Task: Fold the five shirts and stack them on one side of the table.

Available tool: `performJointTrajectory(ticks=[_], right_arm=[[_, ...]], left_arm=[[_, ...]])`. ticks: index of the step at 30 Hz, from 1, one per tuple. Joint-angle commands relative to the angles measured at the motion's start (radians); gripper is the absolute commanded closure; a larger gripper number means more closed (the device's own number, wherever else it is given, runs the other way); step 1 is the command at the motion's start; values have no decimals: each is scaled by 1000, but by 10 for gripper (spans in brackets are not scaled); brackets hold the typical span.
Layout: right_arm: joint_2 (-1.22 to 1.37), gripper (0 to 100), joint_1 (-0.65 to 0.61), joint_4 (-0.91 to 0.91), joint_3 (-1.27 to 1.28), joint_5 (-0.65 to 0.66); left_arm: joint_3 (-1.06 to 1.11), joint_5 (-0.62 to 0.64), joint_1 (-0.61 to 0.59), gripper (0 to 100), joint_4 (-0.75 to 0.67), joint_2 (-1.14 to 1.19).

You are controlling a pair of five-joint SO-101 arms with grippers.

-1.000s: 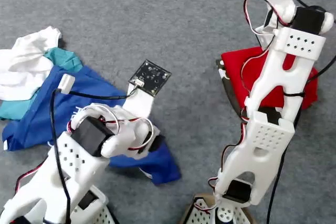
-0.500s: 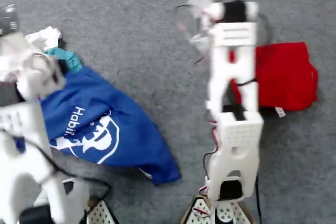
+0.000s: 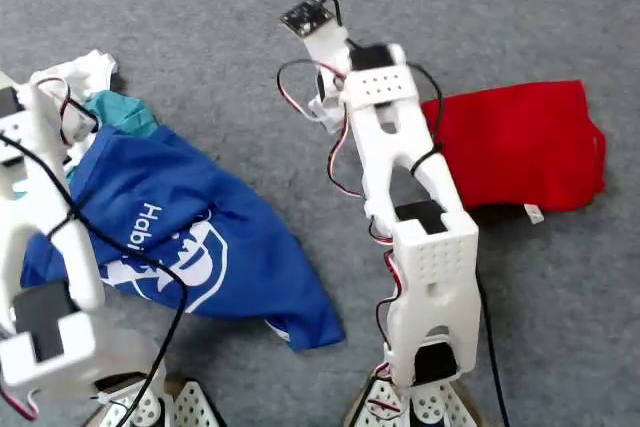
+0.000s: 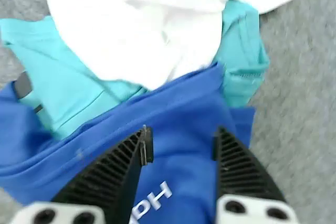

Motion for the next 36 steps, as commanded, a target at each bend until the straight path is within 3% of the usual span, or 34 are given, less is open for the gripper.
performJointTrajectory(ticks=[1,13,24,30,36], right_arm=[[-45,992,16,-235,157,-25],[-58,992,27,-313,189,-18],[-56,993,31,-316,185,-17],[-56,993,30,-316,185,-17],[-56,993,28,-316,185,-17]], left_arm=[[-126,40,58,863,-6,51],[-364,241,169,871,-6,285],[-713,265,98,873,-11,682],[-853,259,60,903,133,713],[-821,259,66,903,172,713]])
